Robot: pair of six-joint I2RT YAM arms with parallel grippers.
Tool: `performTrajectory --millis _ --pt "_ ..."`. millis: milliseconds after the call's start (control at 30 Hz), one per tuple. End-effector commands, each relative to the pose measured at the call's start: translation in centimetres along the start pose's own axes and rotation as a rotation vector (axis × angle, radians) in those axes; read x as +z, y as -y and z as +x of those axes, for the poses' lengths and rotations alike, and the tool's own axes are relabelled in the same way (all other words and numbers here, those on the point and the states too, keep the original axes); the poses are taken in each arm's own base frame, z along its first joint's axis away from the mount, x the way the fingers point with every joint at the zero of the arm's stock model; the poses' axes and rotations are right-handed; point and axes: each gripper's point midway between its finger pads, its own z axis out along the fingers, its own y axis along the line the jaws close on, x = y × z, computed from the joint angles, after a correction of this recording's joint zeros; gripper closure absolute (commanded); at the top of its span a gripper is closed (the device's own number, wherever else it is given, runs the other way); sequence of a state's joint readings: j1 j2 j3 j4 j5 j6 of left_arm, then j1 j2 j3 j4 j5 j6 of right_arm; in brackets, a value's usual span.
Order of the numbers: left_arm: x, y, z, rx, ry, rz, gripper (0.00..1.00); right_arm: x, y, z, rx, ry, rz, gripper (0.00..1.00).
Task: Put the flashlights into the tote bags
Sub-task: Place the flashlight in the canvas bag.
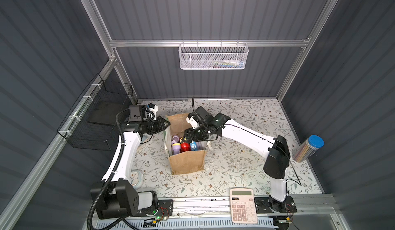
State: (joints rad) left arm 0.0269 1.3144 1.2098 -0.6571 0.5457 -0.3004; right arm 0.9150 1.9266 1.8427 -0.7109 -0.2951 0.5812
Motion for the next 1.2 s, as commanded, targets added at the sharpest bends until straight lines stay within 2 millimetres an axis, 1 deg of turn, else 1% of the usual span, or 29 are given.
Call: performTrajectory --millis 0,100,200,267,367,433,500,600,667,767,867,933,1033,1100,1167 --pt "-1.7 1.7 -1.6 0.051 0.058 0.008 0.67 -4.1 -1.9 -2.9 -0.095 0.143 -0.056 0.33" --pt "-2.6 1.5 -2.6 0.068 0.09 -0.051 0.64 -7.0 -1.9 -4.3 -0.111 0.231 -0.073 0.33" --pt "-3.9 0.6 -4.0 0.08 0.149 -0.15 0.61 -9.8 -0.5 -5.2 -0.1 0.321 -0.076 0.32" --pt "-4.9 -0.3 -5.0 0.082 0.201 -0.231 0.6 -12.0 1.1 -5.7 -0.076 0.384 -0.066 0.31" --pt "-6.2 -1.4 -6.4 0.084 0.265 -0.334 0.59 -15.3 4.1 -6.0 -0.051 0.469 -0.033 0.3" --pt "-6.8 -2.7 -7.0 0.072 0.296 -0.418 0.59 -17.4 6.6 -5.8 -0.037 0.525 0.025 0.28" --pt "-7.0 -4.2 -7.3 0.053 0.31 -0.499 0.58 -19.2 9.0 -5.5 -0.031 0.572 0.095 0.27" --pt "-6.0 -6.7 -6.9 0.028 0.3 -0.58 0.58 -21.4 13.3 -4.5 -0.006 0.626 0.226 0.25" --pt "-4.7 -8.3 -6.4 0.023 0.298 -0.61 0.57 -22.2 16.3 -3.5 0.021 0.65 0.302 0.22" --pt "-2.4 -11.4 -5.8 0.056 0.329 -0.662 0.54 -23.5 21.2 -2.0 0.078 0.697 0.38 0.19" --pt "0.6 -14.7 -4.1 0.094 0.335 -0.687 0.51 -24.4 26.8 0.1 0.184 0.72 0.434 0.15" --pt "2.2 -16.7 -2.6 0.099 0.313 -0.717 0.5 -25.3 30.5 1.8 0.257 0.734 0.481 0.14" --pt "3.6 -18.7 -1.4 0.132 0.292 -0.752 0.48 -26.2 35.4 4.2 0.337 0.777 0.551 0.1" --pt "4.1 -19.6 -0.9 0.167 0.296 -0.768 0.47 -26.8 38.0 5.5 0.358 0.823 0.603 0.06" --pt "5.0 -20.2 -0.6 0.2 0.305 -0.753 0.46 -26.8 40.2 6.4 0.359 0.854 0.652 0.01"
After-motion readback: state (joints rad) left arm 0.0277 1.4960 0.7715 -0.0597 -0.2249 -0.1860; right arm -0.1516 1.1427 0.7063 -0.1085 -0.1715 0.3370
